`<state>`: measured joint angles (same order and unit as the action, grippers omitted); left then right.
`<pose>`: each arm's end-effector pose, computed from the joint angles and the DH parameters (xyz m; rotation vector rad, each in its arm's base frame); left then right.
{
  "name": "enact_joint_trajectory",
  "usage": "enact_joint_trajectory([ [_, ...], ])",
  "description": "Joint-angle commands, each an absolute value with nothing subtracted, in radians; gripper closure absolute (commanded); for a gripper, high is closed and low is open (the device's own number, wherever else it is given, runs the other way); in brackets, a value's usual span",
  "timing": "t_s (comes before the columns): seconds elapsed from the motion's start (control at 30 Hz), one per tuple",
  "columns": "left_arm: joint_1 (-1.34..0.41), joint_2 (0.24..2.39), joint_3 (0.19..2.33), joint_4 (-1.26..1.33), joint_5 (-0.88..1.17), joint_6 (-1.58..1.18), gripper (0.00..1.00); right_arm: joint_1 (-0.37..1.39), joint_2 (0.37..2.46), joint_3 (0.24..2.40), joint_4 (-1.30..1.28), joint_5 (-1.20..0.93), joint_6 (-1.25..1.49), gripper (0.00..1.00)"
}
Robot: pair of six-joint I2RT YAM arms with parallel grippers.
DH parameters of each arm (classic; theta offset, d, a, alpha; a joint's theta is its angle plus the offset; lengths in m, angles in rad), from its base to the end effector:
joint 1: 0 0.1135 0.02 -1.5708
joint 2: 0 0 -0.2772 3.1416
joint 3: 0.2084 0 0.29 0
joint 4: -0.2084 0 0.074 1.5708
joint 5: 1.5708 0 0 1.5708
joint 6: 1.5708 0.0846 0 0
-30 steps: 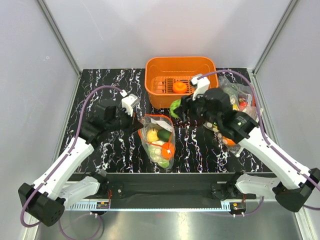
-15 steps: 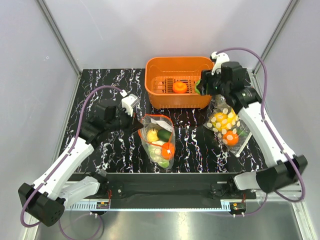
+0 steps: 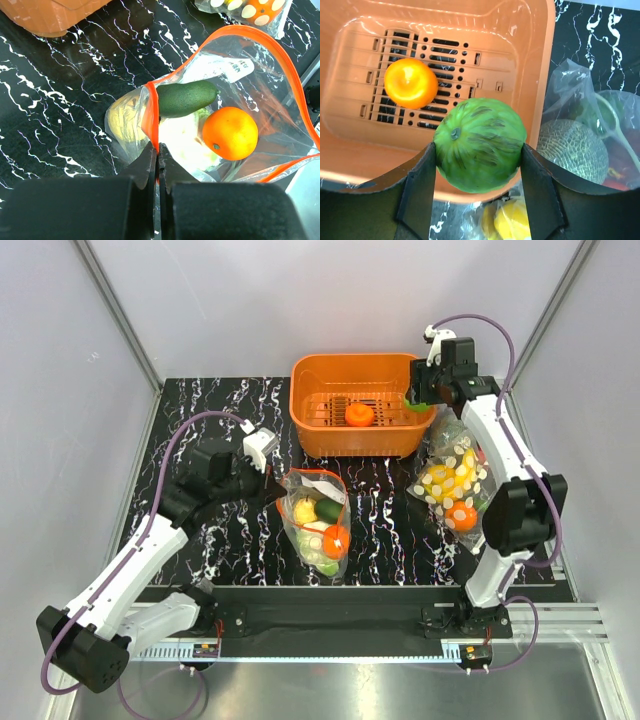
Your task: Open the zip-top bag and remove the fake food
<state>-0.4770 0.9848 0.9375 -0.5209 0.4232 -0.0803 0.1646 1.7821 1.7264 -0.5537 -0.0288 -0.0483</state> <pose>0.2331 -0.1596 0.3096 0.6774 2.0751 -0.7745 0.4877 0.0835 0.3379 -0.2481 2.1674 0.0975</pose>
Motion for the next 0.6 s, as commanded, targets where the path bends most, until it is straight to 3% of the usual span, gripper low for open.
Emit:
enact_joint_trajectory([
  [0.0, -0.480, 0.971, 0.948, -0.466, 0.446, -0.089, 1.00, 0.163, 1.825, 1.828, -0.541, -0.049, -0.071, 0.80],
  [0.1, -0.480, 0.974, 0.948, -0.466, 0.449, -0.089, 1.00, 0.163, 1.845, 1.835, -0.552, -0.049, -0.058, 0.50],
  [0.13, -0.479, 0.973, 0.948, -0.468, 0.449, -0.087, 1.00, 0.163, 1.844, 1.830, -0.549, -0.054, -0.058, 0.35],
  [0.17, -0.479, 0.973, 0.948, -0.468, 0.449, -0.087, 1.00, 0.163, 1.839, 1.824, -0.546, -0.054, -0.058, 0.31],
  [0.3, -0.480, 0.968, 0.946, -0.463, 0.449, -0.089, 1.00, 0.163, 1.825, 1.818, -0.554, -0.049, -0.067, 0.24],
  [0.37, -0.479, 0.972, 0.946, -0.465, 0.451, -0.091, 1.00, 0.163, 1.816, 1.815, -0.557, -0.048, -0.077, 0.16],
  [0.57, -0.480, 0.966, 0.946, -0.463, 0.449, -0.091, 1.00, 0.164, 1.798, 1.812, -0.574, -0.049, -0.086, 0.10],
])
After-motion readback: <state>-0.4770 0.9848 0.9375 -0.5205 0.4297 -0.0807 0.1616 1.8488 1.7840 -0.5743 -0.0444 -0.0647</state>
